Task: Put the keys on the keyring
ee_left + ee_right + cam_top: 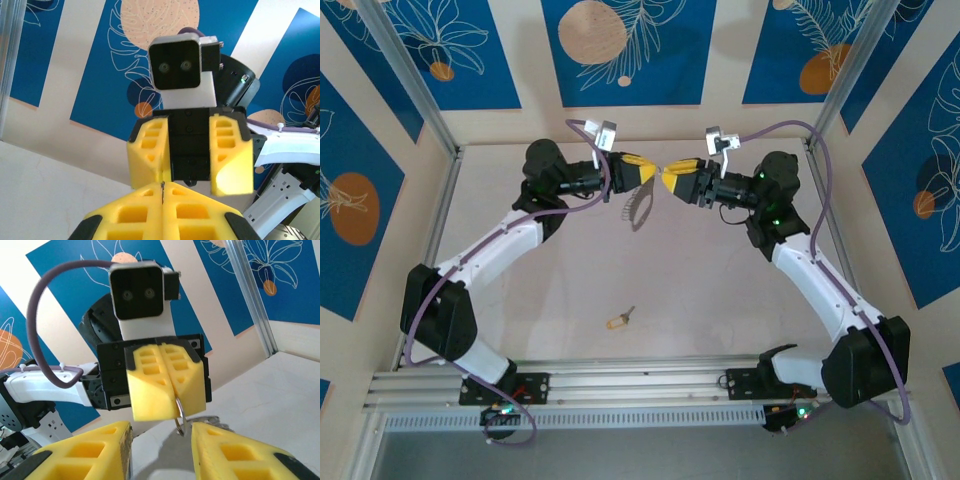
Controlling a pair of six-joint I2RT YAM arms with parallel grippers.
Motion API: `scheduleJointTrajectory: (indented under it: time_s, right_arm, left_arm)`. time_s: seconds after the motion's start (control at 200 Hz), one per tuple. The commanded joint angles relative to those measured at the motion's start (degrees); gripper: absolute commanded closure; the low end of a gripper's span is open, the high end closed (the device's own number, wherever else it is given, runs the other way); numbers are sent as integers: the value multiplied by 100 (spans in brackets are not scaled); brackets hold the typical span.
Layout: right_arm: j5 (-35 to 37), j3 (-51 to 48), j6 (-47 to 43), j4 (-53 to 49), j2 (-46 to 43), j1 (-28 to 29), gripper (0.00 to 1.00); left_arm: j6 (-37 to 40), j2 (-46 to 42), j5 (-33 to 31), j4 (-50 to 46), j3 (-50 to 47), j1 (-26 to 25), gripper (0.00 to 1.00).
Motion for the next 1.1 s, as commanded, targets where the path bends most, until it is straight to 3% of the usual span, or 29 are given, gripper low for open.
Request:
scheduleJointTrajectory:
  time_s: [0.0,0.44,0.62,1.03,1.095]
  right_arm:
    - [-60,197,-3,20,66,45,64]
    - [27,244,79,116,176,127,77]
    - [88,219,102,151,193,118,100]
    - [119,-93,374,672,126,-169,100]
    - [135,-138,383,716,77,-192,100]
  left_arm:
    - [-87,35,136,398,226,-45,100]
    - [-28,0,184,272,230,-143,100]
    - [61,-8,220,91,288,-183,100]
    - [445,-287,-22,-343,245,-303,100]
    - [472,-337,-156,-372,203,-298,72]
